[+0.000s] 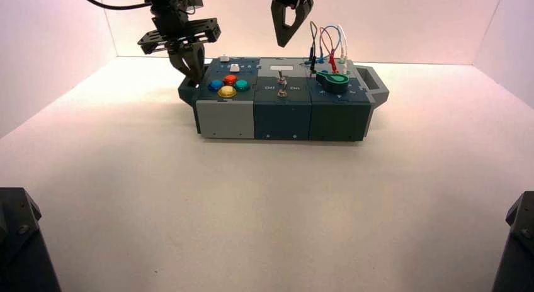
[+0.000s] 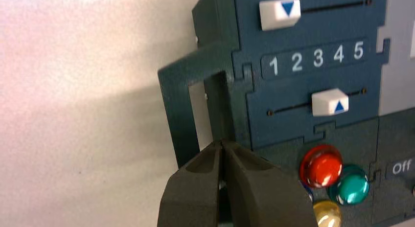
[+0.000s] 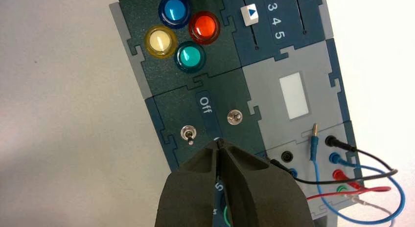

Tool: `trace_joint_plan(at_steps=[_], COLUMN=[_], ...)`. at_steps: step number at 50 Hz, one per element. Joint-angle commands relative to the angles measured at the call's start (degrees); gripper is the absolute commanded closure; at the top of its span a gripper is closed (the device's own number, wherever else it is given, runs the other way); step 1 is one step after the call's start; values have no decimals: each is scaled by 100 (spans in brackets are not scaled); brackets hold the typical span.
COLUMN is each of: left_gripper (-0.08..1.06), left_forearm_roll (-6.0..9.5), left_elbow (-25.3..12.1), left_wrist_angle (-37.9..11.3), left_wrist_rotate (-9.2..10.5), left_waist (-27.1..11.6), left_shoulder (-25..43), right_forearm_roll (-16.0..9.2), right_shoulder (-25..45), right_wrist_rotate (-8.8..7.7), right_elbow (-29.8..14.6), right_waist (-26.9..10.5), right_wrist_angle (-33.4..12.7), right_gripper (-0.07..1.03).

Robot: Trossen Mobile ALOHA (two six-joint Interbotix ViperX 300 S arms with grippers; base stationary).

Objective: Flip the top switch on with the right gripper.

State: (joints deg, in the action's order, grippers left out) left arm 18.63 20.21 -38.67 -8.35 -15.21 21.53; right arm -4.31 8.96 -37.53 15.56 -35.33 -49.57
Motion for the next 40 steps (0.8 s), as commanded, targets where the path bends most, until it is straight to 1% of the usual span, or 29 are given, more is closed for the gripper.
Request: trace_joint_plan(at_steps=[1,4,11,22,26,34,40], left_gripper=[100,100,100,100,100,100,100], left_forearm_roll=[-35,-44,-44,-62,-79,-97,-105], left_elbow=[-176,-202,-229,-193,-176,-167,-158], left_wrist_angle=[62,62,70,167,176,229,246], left_wrist_rotate=[-18,-18,-18,-18,-18,-18,-18], left_waist=[-9,-9,-18,-9,-9,-9,-9], left_shoulder=[97,158,246,352,378,501,598], right_forearm_roll=[9,0,9,9,9,299,369], right_shoulder=[26,88,264,571,659,914,984], right_wrist_rotate=[-211,-255,-246,-220,-246,-255,-255], right_elbow=[-237,-255,-290,-316,-352,-527,-633], right_waist=[-18,-18,-18,-18,-18,-9,0], right_wrist_angle=[35,62,255,747,791,791,756], right_gripper=[98,98,98,98,98,98,98])
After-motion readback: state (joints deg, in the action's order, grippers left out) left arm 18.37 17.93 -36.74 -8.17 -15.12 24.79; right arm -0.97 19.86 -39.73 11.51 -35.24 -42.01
